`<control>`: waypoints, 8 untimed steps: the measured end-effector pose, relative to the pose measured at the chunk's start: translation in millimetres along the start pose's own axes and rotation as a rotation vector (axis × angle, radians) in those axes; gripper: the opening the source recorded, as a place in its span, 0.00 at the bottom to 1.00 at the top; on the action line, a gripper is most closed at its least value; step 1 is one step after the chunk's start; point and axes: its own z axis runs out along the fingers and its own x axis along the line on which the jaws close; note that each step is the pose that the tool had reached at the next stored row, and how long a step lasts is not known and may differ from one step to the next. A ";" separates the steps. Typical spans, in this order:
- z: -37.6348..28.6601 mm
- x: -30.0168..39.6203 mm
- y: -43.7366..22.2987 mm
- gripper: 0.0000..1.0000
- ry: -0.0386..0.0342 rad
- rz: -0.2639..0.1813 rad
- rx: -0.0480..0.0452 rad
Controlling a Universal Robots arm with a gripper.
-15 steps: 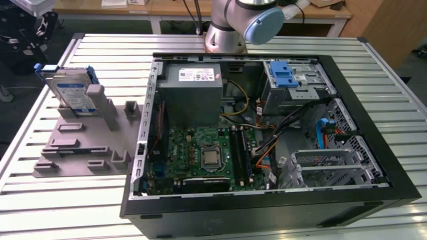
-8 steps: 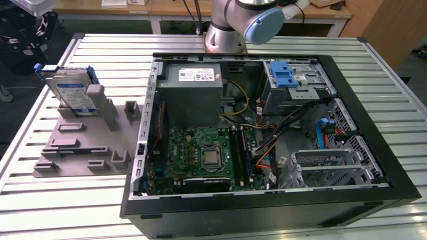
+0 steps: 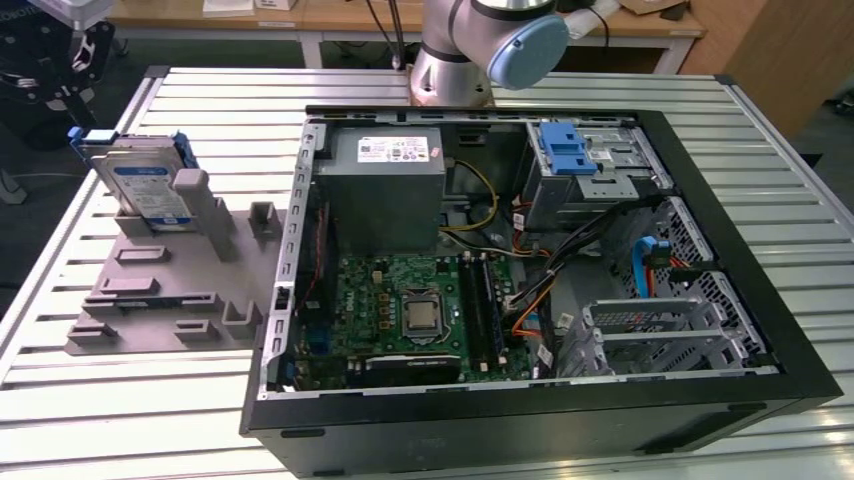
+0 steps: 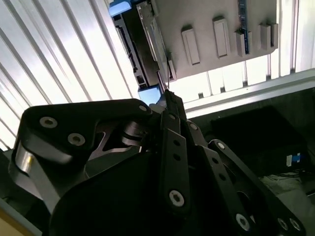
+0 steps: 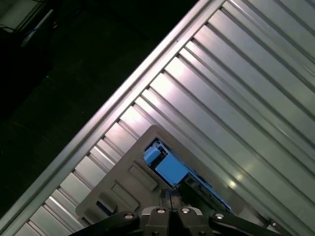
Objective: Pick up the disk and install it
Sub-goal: 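Pick up the disk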
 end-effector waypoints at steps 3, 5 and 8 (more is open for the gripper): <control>0.1 0.0 0.0 0.11 0.0022 -0.053 -0.0005; 0.1 0.0 0.0 0.11 0.0037 -0.089 -0.0008; 0.2 0.0 0.0 0.11 0.0060 -0.143 -0.0013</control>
